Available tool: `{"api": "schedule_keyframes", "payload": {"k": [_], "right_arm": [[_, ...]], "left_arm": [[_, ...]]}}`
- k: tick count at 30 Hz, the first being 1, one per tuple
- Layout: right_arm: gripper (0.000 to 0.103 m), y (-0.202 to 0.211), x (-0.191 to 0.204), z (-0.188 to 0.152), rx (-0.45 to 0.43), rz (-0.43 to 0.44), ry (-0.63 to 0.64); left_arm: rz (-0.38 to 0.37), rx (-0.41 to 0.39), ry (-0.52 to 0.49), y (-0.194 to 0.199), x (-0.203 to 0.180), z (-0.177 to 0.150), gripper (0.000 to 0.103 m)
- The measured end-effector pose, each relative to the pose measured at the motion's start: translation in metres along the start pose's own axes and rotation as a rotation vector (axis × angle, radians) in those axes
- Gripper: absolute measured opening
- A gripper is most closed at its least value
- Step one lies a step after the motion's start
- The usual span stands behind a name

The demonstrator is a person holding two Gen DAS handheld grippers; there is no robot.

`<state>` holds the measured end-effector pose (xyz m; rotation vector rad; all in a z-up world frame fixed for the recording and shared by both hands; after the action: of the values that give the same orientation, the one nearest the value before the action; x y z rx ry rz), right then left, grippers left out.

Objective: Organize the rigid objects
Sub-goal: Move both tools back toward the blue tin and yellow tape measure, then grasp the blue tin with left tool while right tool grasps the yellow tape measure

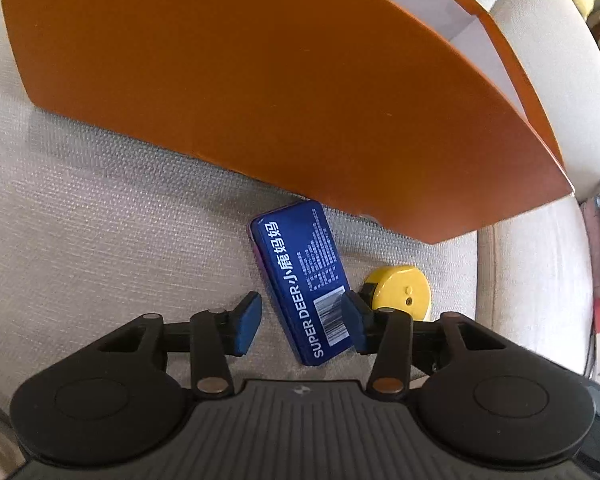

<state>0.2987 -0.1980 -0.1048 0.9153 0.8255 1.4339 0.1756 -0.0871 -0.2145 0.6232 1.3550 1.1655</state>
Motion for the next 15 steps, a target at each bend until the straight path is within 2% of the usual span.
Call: {"api": "schedule_keyframes", "payload": {"k": [3,8,15], "right_arm": [[0.047,-0.005,-0.003,0.002,0.016,0.015,-0.040],[0.046,-0.012,-0.006,0.003,0.029,0.001,-0.074],[0.046,-0.013,-0.012,0.004,0.027,-0.010,-0.139]], "left_arm": [[-0.014,-0.001,0.016,-0.002,0.003,0.000,0.055],[-0.011,-0.012,0.003,-0.002,-0.001,0.000,0.049],[-0.034,-0.018,0.026,0.016,0.007,-0.005,0.026]]}}
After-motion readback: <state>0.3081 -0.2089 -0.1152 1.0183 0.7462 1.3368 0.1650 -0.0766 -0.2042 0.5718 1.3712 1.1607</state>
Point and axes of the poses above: each gripper's, at about its wrist camera, not at the fingertips, and y roughly against the way its jaws point, x to its left, z to its top, the point moved 7 cm from there along -y, roughly the way its jaws point, and after that the axes turned 2 degrees about x, right-handed, at the moved point
